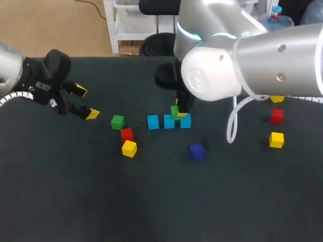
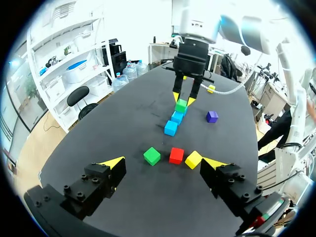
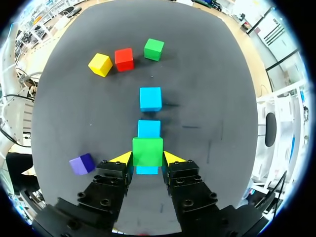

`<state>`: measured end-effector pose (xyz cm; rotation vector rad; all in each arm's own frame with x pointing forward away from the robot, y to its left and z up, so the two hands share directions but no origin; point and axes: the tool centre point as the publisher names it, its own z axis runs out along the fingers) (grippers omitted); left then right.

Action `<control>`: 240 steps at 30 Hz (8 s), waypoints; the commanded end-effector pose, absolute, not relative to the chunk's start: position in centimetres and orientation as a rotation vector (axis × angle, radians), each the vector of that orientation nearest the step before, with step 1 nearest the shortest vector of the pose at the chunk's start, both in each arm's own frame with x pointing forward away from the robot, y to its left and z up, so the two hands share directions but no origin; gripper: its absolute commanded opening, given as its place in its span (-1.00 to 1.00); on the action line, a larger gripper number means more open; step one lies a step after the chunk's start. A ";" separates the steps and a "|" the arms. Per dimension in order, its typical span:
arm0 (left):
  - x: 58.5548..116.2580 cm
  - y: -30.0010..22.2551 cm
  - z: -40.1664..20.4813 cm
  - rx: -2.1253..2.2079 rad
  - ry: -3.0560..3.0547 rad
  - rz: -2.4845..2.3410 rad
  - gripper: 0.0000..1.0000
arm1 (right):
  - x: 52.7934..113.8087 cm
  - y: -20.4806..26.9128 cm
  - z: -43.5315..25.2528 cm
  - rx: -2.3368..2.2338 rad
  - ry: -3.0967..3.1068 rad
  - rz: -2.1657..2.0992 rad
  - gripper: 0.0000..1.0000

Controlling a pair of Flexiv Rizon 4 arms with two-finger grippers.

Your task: Place the blue cubes, place green cubes on the blue cubes, place the yellow cubes on the green cubes, then place the red cubes on the yellow cubes, and place purple cube on the red cubes.

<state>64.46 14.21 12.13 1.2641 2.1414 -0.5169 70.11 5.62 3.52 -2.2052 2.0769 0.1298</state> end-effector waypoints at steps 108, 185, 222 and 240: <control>64.4 14.4 12.0 1.264 2.133 -0.520 1.00 | 69.8 4.2 5.6 -2.230 2.050 0.153 1.00; 64.4 14.4 12.0 1.264 2.133 -0.520 1.00 | 61.3 -11.5 8.4 -1.803 1.729 0.523 1.00; 67.5 12.7 7.8 2.041 1.788 -0.410 1.00 | 61.3 -11.5 8.4 -1.803 1.729 0.523 1.00; 69.2 10.3 4.3 2.220 1.634 -0.457 1.00 | 61.3 -11.5 8.4 -1.803 1.729 0.523 1.00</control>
